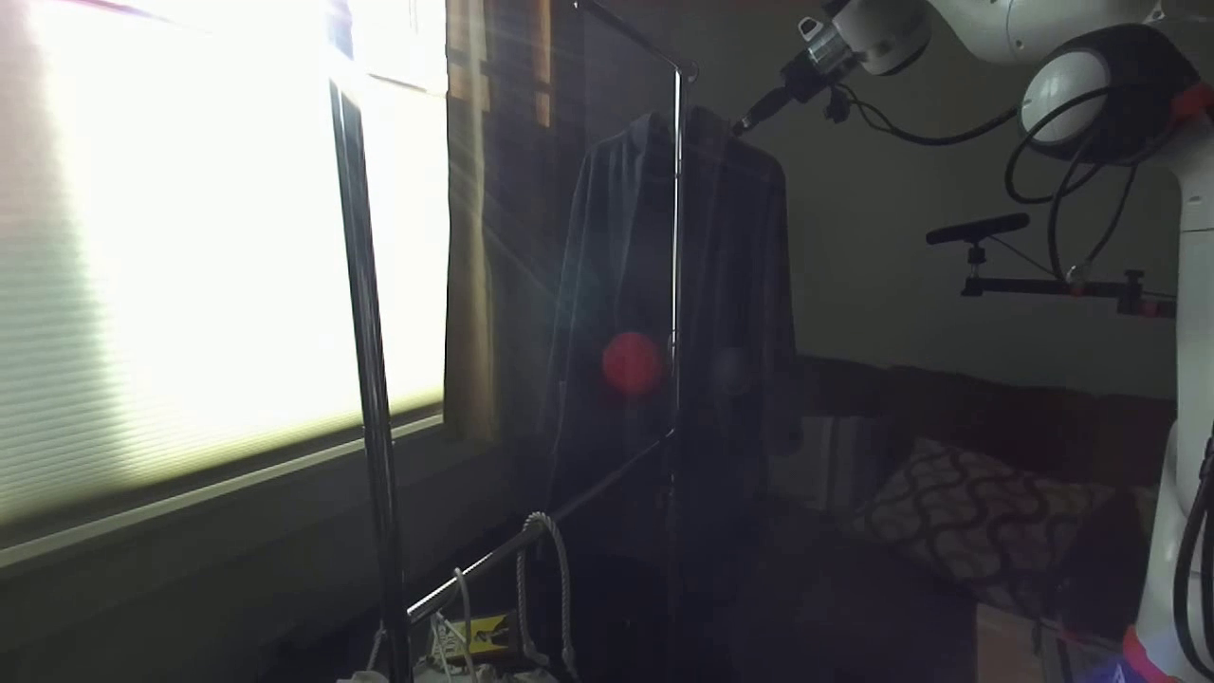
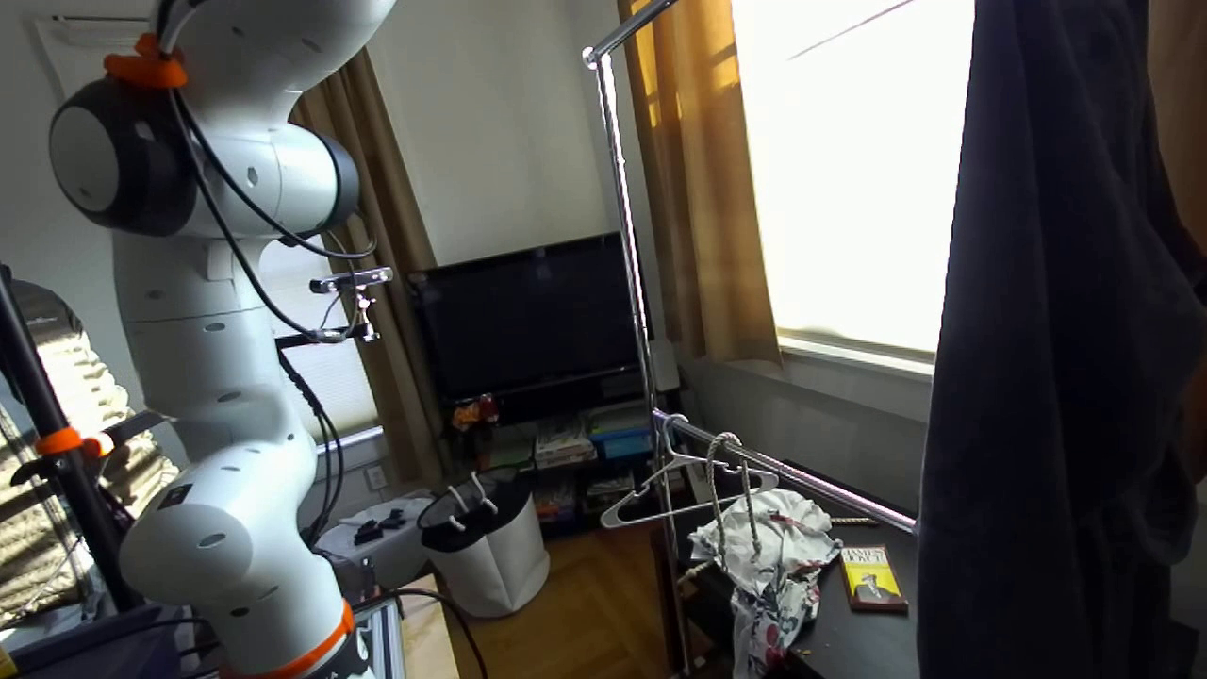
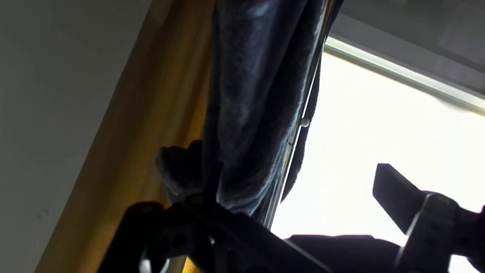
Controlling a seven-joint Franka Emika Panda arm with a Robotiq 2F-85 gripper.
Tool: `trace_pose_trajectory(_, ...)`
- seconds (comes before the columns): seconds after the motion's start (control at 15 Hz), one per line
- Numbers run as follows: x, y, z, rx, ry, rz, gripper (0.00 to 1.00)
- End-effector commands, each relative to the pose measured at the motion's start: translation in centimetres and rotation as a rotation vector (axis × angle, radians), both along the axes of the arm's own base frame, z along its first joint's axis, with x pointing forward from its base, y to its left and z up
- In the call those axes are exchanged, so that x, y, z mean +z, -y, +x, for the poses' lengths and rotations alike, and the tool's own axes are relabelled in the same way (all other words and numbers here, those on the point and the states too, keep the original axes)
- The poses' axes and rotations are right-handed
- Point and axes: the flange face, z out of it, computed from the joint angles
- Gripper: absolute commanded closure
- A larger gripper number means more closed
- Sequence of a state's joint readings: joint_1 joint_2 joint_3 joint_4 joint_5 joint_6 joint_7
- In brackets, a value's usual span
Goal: Remove the gray robe from the far right of the top hanging rail and hang it on the bottom hanging rail of the clothes hanging rack
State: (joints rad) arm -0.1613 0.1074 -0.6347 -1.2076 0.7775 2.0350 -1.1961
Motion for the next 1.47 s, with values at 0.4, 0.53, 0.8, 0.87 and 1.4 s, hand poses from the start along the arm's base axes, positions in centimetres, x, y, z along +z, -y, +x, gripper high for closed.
trace_pose_trajectory(0.4, 0.4, 2.4, 1.9, -0.025, 0.018, 0.034, 0.00)
trace_pose_trajectory(0.53, -0.6, 0.9, 3.1, 0.034, -0.039, 0.079, 0.00)
trace_pose_trajectory(0.8, -1.8, -1.2, 5.7, 0.076, -0.056, 0.131, 0.00)
trace_pose_trajectory(0.87, -1.8, -1.6, 6.4, 0.060, -0.037, 0.143, 0.00)
trace_pose_trajectory(1.4, -1.7, 0.4, 8.3, -0.168, 0.127, 0.138, 0.30)
